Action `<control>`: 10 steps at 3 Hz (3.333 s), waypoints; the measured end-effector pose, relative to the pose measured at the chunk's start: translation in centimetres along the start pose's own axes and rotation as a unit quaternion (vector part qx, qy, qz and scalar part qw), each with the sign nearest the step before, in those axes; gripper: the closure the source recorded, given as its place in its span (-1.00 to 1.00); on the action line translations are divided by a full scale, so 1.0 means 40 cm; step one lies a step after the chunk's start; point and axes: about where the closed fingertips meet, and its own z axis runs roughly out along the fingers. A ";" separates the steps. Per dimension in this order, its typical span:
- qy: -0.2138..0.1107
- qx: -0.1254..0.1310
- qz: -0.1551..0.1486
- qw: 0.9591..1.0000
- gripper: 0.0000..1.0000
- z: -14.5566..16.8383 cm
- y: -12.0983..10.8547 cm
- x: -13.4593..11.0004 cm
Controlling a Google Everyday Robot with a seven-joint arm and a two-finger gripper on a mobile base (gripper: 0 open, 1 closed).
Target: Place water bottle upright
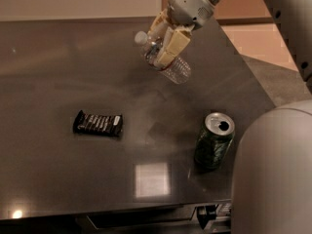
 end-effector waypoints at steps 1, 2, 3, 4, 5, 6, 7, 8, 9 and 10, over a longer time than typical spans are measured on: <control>-0.088 -0.001 0.033 0.996 1.00 -0.017 0.039 -0.050; -0.175 -0.007 0.053 0.983 1.00 -0.017 0.065 -0.077; -0.238 -0.011 0.071 0.969 1.00 -0.011 0.082 -0.078; -0.288 -0.011 0.086 0.954 1.00 -0.010 0.091 -0.071; -0.317 -0.006 0.093 0.944 1.00 -0.007 0.100 -0.062; -0.332 0.000 0.094 0.938 1.00 0.002 0.107 -0.053; -0.346 0.006 0.092 0.934 1.00 0.016 0.112 -0.039; -0.354 0.009 0.093 0.931 1.00 0.035 0.113 -0.023; -0.357 0.012 0.089 0.930 0.67 0.046 0.112 -0.009; -0.356 0.014 0.087 0.930 0.20 0.053 0.112 0.000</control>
Offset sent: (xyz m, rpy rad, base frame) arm -0.0714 -0.0091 0.0256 0.4466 0.3816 0.0540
